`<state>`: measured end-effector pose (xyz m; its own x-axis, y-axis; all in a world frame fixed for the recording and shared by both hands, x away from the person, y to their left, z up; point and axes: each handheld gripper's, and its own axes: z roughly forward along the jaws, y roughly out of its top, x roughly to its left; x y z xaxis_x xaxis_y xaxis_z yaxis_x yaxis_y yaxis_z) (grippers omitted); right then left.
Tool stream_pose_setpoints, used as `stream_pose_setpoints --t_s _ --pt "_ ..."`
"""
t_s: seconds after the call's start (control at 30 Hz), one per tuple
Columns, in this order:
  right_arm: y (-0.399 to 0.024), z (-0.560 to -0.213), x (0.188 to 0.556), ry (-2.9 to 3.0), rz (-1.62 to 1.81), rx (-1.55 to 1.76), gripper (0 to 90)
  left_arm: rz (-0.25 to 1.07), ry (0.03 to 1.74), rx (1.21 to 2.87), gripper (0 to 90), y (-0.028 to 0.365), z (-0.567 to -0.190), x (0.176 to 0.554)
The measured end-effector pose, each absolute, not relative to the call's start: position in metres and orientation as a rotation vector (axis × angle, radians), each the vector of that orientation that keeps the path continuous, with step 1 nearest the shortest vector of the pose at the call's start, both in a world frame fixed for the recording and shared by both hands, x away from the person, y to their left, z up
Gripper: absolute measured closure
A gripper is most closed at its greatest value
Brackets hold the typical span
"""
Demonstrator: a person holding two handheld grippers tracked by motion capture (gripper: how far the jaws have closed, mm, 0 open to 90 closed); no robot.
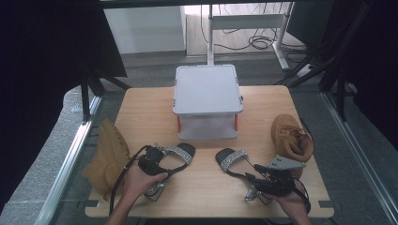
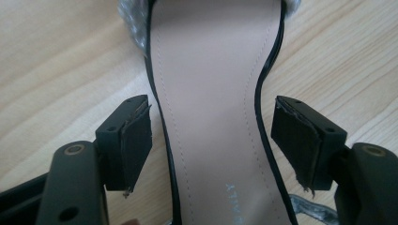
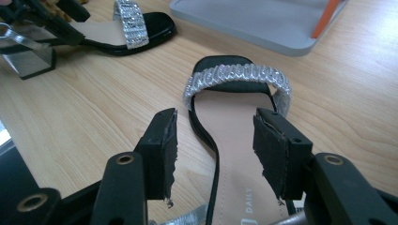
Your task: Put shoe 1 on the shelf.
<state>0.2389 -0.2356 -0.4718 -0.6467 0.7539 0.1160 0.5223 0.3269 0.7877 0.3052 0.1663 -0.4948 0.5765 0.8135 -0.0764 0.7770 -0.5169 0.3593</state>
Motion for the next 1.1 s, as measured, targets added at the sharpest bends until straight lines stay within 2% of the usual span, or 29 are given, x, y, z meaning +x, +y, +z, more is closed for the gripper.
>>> stream_pose_setpoints --t_s 0.27,0.47,0.8,0.9,0.97,1.1 --pt "-0.229 -0.469 0.253 2.370 1.091 1.180 42.3 0.114 1.311 2.509 31.4 0.164 -0.503 0.305" --pt "-0.217 -0.473 0.271 2.506 0.798 1.199 32.8 0.107 1.325 2.529 35.8 0.160 -0.508 0.306" --pt "-0.201 -0.492 0.297 2.670 0.502 1.290 27.8 0.118 1.362 2.522 38.6 0.159 -0.507 0.307" --pt "-0.201 -0.498 0.301 2.687 0.467 1.309 29.9 0.113 1.370 2.528 39.3 0.159 -0.507 0.307" --pt "-0.201 -0.498 0.302 2.703 0.472 1.313 36.2 0.113 1.375 2.518 39.6 0.160 -0.507 0.307" --pt "-0.204 -0.500 0.305 2.727 0.507 1.354 38.0 0.117 1.383 2.508 40.0 0.160 -0.507 0.306"
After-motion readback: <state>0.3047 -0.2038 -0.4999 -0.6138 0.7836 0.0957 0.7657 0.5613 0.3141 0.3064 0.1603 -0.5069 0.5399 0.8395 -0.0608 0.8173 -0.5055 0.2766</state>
